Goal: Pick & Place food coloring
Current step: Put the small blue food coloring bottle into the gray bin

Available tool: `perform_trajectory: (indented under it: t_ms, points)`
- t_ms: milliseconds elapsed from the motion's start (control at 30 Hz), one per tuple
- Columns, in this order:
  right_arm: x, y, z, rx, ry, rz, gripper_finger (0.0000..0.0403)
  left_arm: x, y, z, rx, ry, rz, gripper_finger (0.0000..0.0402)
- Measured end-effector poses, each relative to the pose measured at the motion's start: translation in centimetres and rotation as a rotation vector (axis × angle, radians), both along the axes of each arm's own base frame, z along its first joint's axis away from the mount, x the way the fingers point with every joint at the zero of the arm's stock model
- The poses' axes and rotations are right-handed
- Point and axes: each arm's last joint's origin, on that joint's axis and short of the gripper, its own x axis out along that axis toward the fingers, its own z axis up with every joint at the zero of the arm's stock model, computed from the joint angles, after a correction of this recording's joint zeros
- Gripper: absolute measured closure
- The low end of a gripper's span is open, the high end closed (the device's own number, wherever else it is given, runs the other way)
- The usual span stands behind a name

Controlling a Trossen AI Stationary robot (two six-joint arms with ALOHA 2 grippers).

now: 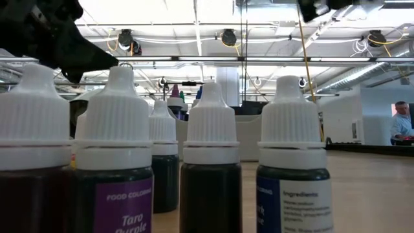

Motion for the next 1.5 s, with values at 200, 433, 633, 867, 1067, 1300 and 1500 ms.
perform_trajectory:
  t_ms: [200,433,633,867,1067,1300,1500]
  points:
    - [5.7,5.3,-1.0,-0.066,0.169,0.112,0.0389,0.2,-0.4,-0.7,-0.031,0.040,-0.055,0.0381]
    - [8.8,8.5,-4.8,-0.088,0.174,0.136,0.0308,0.1,-0.3,-1.4,-0.011,0.104,-0.076,0.0380]
    - [9.4,9.0,-5.8,0.017,0.165,0.073,0.0228,-0.1,-0.3,-1.8,0.035,0.154,-0.102,0.0380]
    - [8.5,10.4,-6.0,0.108,0.174,0.026,0.0200,-0.2,-0.3,-2.0,0.013,0.168,-0.093,0.0380]
    - [8.0,11.3,-7.6,0.159,0.212,-0.075,0.0207,-0.2,-0.2,-2.1,-0.009,0.175,-0.083,0.0380]
    - [7.9,11.2,-8.5,0.154,0.248,-0.118,0.0208,-0.2,-0.2,-2.1,-0.013,0.174,-0.081,0.0380]
    - [7.9,11.3,-8.6,0.124,0.229,-0.095,0.0208,-0.2,-0.2,-2.1,-0.006,0.180,-0.081,0.0380]
